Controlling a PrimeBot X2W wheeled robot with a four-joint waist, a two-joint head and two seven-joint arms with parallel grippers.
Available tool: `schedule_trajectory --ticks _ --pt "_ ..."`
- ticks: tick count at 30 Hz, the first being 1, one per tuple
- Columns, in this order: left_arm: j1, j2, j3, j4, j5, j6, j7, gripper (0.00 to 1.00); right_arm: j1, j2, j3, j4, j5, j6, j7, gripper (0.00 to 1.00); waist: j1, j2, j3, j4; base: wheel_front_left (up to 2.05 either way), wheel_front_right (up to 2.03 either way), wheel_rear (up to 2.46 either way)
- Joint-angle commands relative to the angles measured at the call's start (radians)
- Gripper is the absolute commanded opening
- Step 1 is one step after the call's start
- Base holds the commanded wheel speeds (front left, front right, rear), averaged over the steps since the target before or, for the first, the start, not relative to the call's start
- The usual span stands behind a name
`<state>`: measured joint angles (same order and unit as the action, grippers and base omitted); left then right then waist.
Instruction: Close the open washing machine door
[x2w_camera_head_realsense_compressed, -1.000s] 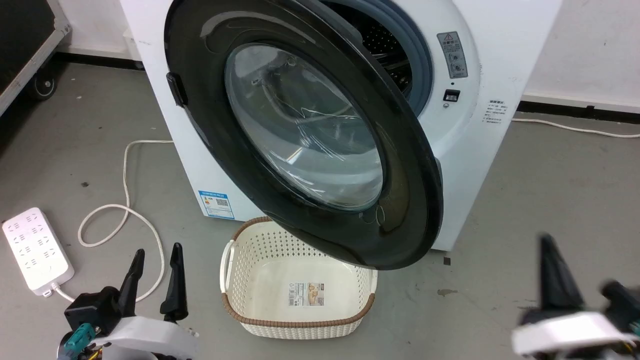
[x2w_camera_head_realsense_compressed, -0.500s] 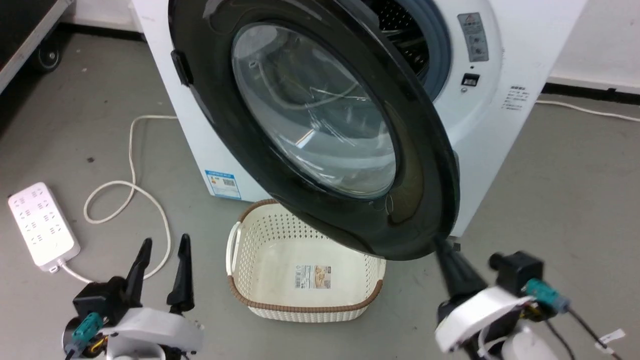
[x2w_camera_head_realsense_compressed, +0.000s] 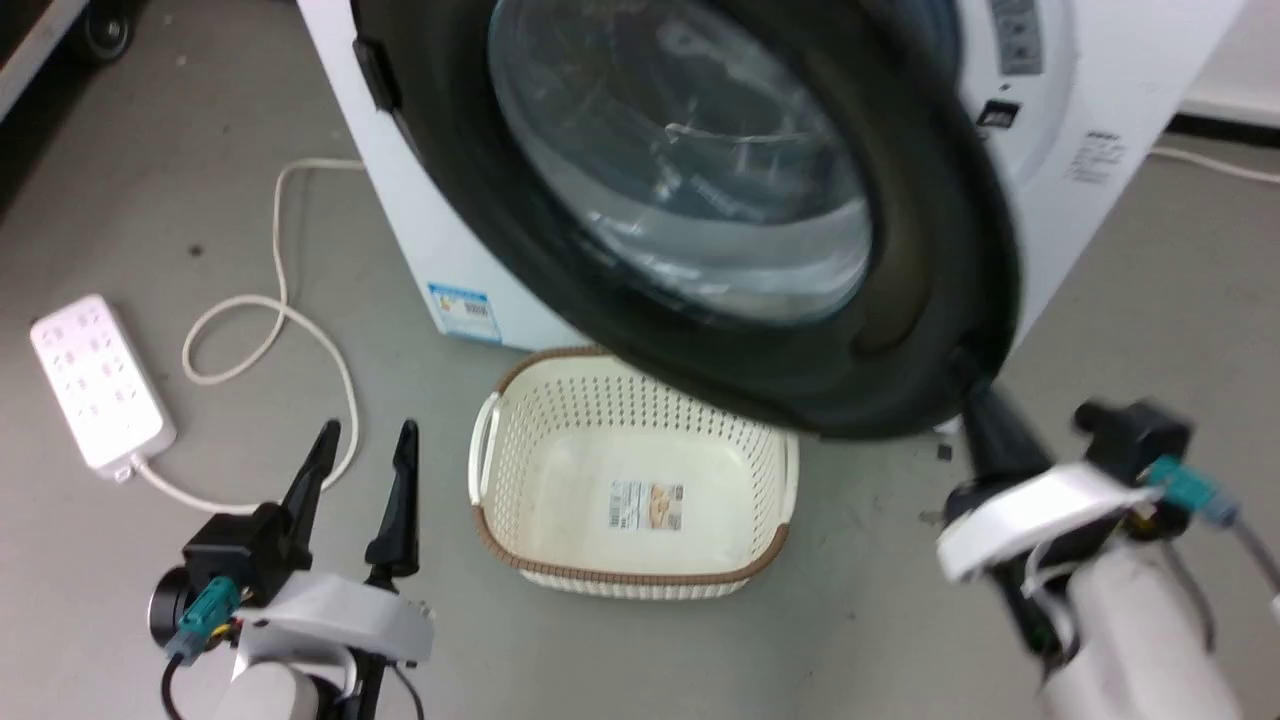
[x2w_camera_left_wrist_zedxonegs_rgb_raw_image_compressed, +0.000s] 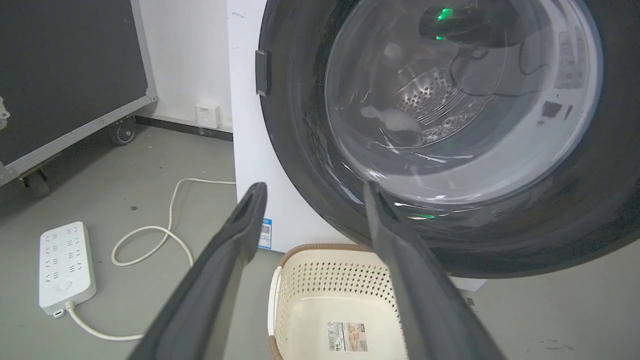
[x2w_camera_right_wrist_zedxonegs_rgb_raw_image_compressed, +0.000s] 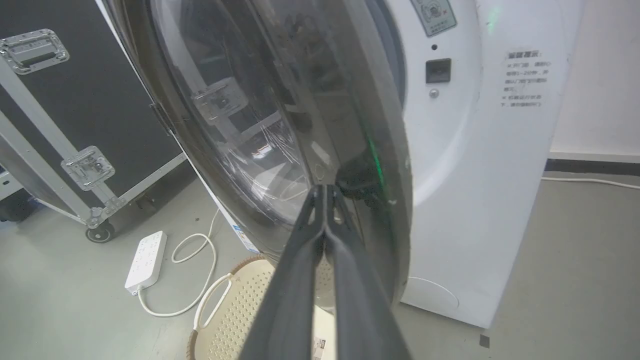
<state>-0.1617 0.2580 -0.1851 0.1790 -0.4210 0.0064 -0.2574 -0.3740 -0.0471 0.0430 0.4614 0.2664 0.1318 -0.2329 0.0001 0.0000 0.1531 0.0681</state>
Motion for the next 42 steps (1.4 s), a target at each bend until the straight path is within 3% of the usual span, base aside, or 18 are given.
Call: schedule_trajectory --ticks 1,6,7,18,24,32,35,42 --pt "-0.021 -0.004 -0.006 -0.003 0.013 -0.007 -0.004 1.0 -0.043 -0.003 -0.032 0.01 -0.015 -0.001 -0.01 0.0 -0.0001 0.0 0.031 0.021 0.0 0.0 0.0" --pt "-0.067 -0.008 -0.018 -0.011 0.055 -0.018 -0.004 1.0 -0.149 -0.003 -0.15 0.046 -0.086 -0.001 -0.017 0.0 -0.0001 0.0 0.093 0.061 0.0 0.0 0.0" --pt "-0.091 -0.012 -0.022 -0.018 0.084 -0.018 -0.004 1.0 -0.214 -0.003 -0.219 0.068 -0.135 -0.001 -0.019 0.0 -0.0001 0.0 0.133 0.082 0.0 0.0 0.0" --pt "-0.146 -0.045 0.009 -0.039 0.139 -0.051 -0.004 1.0 -0.456 -0.003 -0.458 0.148 -0.296 -0.001 -0.025 0.0 -0.0001 0.0 0.245 0.136 0.0 0.0 0.0" --pt "-0.145 -0.057 0.032 -0.033 0.152 -0.069 -0.004 1.0 -0.516 -0.003 -0.515 0.166 -0.337 -0.001 -0.027 0.0 -0.0001 0.0 0.256 0.138 0.0 0.0 0.0" --pt "-0.128 -0.073 0.057 -0.021 0.17 -0.08 -0.004 1.0 -0.5 -0.003 -0.514 0.141 -0.309 -0.001 -0.029 0.0 -0.0001 0.0 0.191 0.108 0.0 0.0 0.0" --pt "-0.101 -0.08 0.067 -0.007 0.181 -0.084 -0.004 1.0 -0.394 -0.003 -0.471 0.05 -0.25 -0.001 -0.029 0.0 -0.0001 0.0 0.108 0.065 0.0 0.0 0.0" --pt "-0.045 -0.087 0.074 0.017 0.198 -0.083 -0.004 1.0 -0.127 -0.003 -0.352 -0.124 -0.247 -0.001 -0.029 0.0 -0.0001 0.0 -0.017 -0.029 0.0 0.0 0.0"
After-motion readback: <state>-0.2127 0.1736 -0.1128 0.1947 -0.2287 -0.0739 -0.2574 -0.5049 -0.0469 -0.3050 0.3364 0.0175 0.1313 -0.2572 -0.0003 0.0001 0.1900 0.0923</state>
